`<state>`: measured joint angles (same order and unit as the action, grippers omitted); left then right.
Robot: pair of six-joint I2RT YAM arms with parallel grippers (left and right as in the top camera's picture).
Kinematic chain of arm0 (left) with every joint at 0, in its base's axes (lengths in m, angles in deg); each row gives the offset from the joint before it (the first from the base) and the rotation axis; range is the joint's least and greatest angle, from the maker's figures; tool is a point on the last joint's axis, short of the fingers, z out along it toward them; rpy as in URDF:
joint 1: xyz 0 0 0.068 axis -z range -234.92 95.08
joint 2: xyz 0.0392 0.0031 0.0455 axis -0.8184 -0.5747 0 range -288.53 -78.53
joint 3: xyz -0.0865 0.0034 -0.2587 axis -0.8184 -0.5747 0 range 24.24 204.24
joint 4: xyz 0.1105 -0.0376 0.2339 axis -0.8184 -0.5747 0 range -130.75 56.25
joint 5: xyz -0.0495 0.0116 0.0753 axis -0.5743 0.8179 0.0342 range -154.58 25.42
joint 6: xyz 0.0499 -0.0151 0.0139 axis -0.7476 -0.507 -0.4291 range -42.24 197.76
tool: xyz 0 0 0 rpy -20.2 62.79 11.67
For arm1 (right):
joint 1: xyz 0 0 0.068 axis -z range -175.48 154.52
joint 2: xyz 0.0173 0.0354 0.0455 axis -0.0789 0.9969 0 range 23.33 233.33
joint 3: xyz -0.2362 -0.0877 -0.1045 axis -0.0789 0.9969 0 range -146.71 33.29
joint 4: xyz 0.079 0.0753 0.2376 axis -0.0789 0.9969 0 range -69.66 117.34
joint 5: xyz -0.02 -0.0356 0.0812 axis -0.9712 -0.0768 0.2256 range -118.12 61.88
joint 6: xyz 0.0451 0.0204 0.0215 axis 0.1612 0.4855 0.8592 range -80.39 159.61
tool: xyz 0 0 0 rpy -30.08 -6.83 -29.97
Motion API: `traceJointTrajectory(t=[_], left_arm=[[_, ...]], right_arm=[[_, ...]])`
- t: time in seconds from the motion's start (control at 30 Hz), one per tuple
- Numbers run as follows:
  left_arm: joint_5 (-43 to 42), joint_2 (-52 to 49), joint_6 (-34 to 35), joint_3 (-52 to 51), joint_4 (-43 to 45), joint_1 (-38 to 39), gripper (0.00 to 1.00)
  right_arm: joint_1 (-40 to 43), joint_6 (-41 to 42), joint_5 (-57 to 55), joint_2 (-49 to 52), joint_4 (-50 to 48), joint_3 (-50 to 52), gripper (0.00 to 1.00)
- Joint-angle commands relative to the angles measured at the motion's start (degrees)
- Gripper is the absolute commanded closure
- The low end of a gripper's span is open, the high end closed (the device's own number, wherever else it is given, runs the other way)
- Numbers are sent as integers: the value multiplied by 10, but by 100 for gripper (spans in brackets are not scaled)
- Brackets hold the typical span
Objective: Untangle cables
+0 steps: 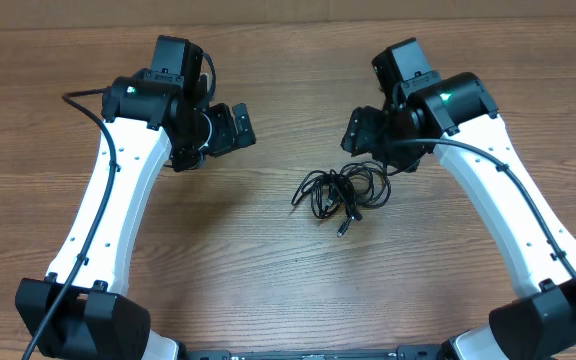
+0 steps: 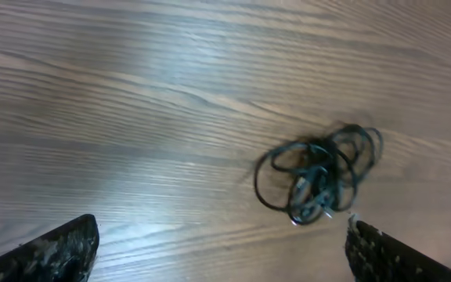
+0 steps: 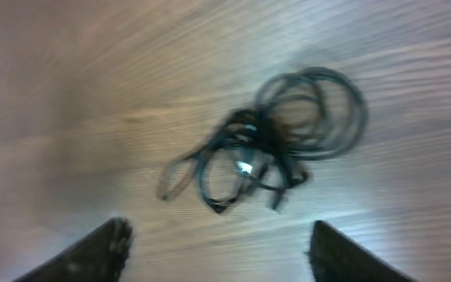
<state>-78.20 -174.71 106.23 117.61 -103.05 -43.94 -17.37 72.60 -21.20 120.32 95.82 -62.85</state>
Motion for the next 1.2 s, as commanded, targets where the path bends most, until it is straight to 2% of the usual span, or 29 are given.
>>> traceJointTrajectory(t=[0.0, 0.07, 0.2, 0.37, 0.53, 0.63, 0.7, 0.83, 0.97, 1.07, 1.17], left_arm=[[67, -1, 59, 5, -1, -1, 0], [72, -1, 78, 5, 4, -1, 0], [72, -1, 74, 5, 3, -1, 0], [72, -1, 60, 5, -2, -1, 0], [72, -1, 60, 5, -2, -1, 0], [72, -1, 60, 5, -3, -1, 0], [71, -1, 60, 5, -4, -1, 0], [23, -1, 45, 5, -1, -1, 7], [-80, -1, -48, 5, 19, 0, 12], [-96, -1, -58, 5, 23, 0, 15], [-100, -1, -61, 5, 24, 0, 16]], right_arm=[[-14, -29, -9, 28, -3, 50, 24], [-22, -29, -9, 38, -21, 86, 24], [-25, -29, -5, 54, -81, 146, 23], [-25, -31, 3, 60, -166, 207, 41], [-25, -31, 7, 60, -248, 259, 43], [-25, -31, 11, 60, -263, 276, 67], [-25, -31, 17, 60, -263, 273, 96], [-24, -31, 87, 52, -226, 212, 96], [-24, -90, 239, 34, -194, 128, 96], [-26, -138, 363, 22, -186, 75, 96], [-30, -137, 404, 12, -183, 60, 96]])
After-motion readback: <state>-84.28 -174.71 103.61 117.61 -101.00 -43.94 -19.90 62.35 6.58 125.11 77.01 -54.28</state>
